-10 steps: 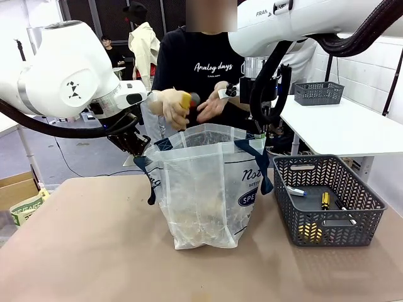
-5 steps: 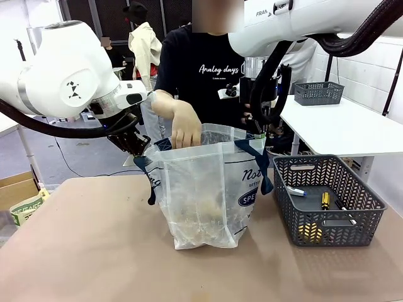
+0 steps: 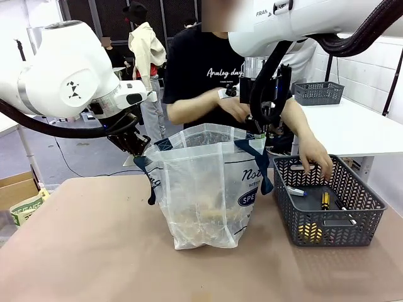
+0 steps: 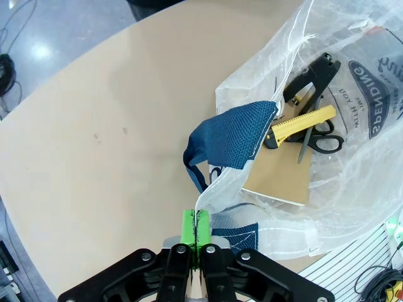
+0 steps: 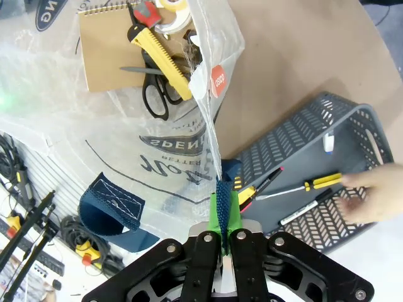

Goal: Transfer purchased items from the store into the shopping bag.
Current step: Move the Reusable shopping bag to the right side of the table.

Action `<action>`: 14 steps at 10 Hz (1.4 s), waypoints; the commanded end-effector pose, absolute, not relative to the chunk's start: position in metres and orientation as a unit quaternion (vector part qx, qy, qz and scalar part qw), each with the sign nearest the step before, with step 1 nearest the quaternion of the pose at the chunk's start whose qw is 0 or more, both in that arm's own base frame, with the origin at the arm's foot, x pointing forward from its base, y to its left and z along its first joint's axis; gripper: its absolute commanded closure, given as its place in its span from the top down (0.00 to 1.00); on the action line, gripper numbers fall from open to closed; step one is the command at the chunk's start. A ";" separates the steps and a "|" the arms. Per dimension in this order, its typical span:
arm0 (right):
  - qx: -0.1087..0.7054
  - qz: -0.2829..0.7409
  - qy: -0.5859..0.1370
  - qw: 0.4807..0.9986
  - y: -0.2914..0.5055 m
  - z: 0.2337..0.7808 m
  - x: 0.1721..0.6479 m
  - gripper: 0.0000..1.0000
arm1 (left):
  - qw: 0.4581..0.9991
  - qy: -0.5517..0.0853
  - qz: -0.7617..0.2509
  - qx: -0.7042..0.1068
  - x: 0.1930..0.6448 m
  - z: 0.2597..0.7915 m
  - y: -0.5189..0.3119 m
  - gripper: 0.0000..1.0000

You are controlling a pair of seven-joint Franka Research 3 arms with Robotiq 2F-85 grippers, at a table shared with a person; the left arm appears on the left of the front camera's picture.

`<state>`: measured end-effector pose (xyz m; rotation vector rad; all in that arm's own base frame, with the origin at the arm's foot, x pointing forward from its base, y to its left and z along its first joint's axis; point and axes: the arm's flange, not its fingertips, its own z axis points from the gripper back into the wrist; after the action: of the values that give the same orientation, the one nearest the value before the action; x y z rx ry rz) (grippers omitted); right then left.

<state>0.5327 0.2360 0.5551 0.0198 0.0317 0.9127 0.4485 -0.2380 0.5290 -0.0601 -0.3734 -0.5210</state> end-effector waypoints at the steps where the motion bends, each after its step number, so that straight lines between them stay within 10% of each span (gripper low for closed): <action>1: 0.009 0.441 0.015 0.897 0.236 0.555 0.533 0.00 | 0.949 -0.184 -0.256 -0.029 0.448 0.529 -0.238 0.00; 14: 0.009 0.441 0.015 0.897 0.236 0.555 0.533 0.00 | 0.949 -0.184 -0.256 -0.029 0.448 0.529 -0.238 0.00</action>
<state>0.5327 0.2360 0.5551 0.0198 0.0317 0.9127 0.4485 -0.2380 0.5290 -0.0601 -0.3734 -0.5210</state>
